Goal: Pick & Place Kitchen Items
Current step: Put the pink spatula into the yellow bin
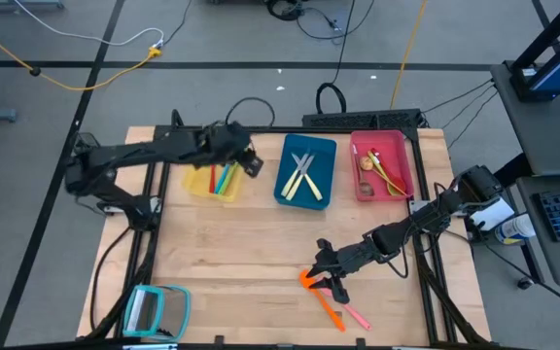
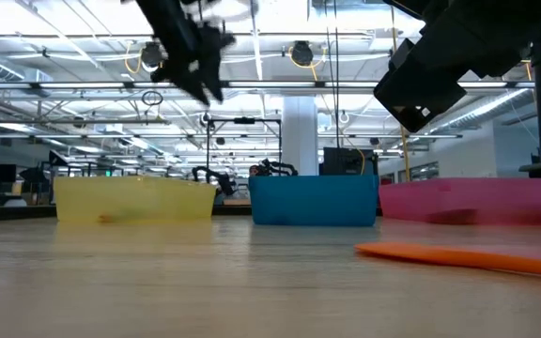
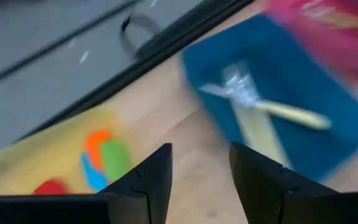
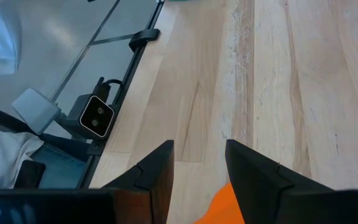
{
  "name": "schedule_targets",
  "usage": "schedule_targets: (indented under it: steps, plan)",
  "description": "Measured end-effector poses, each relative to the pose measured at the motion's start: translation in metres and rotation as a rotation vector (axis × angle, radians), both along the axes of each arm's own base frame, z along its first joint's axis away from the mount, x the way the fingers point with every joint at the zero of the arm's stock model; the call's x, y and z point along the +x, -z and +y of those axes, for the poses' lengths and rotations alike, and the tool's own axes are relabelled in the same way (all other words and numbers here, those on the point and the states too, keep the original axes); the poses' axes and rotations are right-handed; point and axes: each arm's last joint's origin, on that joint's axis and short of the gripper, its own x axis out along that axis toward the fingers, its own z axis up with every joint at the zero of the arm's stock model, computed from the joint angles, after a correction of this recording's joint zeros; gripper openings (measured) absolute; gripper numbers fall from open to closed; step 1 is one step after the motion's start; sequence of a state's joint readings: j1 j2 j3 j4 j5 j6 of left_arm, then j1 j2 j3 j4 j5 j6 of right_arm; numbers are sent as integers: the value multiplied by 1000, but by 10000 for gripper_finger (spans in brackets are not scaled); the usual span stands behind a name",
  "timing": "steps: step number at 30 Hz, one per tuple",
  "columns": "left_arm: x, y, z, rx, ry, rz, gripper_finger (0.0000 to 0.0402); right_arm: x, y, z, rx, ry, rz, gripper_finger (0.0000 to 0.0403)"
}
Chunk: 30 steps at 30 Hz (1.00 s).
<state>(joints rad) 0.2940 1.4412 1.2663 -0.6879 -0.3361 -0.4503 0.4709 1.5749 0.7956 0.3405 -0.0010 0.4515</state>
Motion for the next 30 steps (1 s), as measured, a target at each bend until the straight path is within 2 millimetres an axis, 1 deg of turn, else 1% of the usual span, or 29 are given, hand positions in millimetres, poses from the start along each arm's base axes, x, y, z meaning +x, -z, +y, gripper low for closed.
schedule_targets:
  steps: [1,4,7,10,15,18,22,26,30]
  plan:
    - [-1,-8,-12,21,31,-32,163,0,0,0,0,0,0,141]
    - [2,-21,-50,91,111,-96,163,0,0,0,0,0,0,141]
    - [3,-22,-86,145,183,-86,163,0,0,0,0,0,0,141]
    - [6,-17,-118,155,262,-96,163,0,0,0,2,0,-4,141]
    - [9,3,-167,156,318,-101,163,1,-1,0,9,1,-13,141]
    - [10,15,-189,167,315,-104,163,2,-4,1,23,1,-43,141]
    - [16,33,-213,151,324,-94,163,4,-9,2,8,-19,-116,141]
    - [23,54,-231,144,344,-71,163,5,-13,3,31,-19,-149,141]
    - [30,71,-244,138,359,-69,163,7,-18,3,53,-15,-197,141]
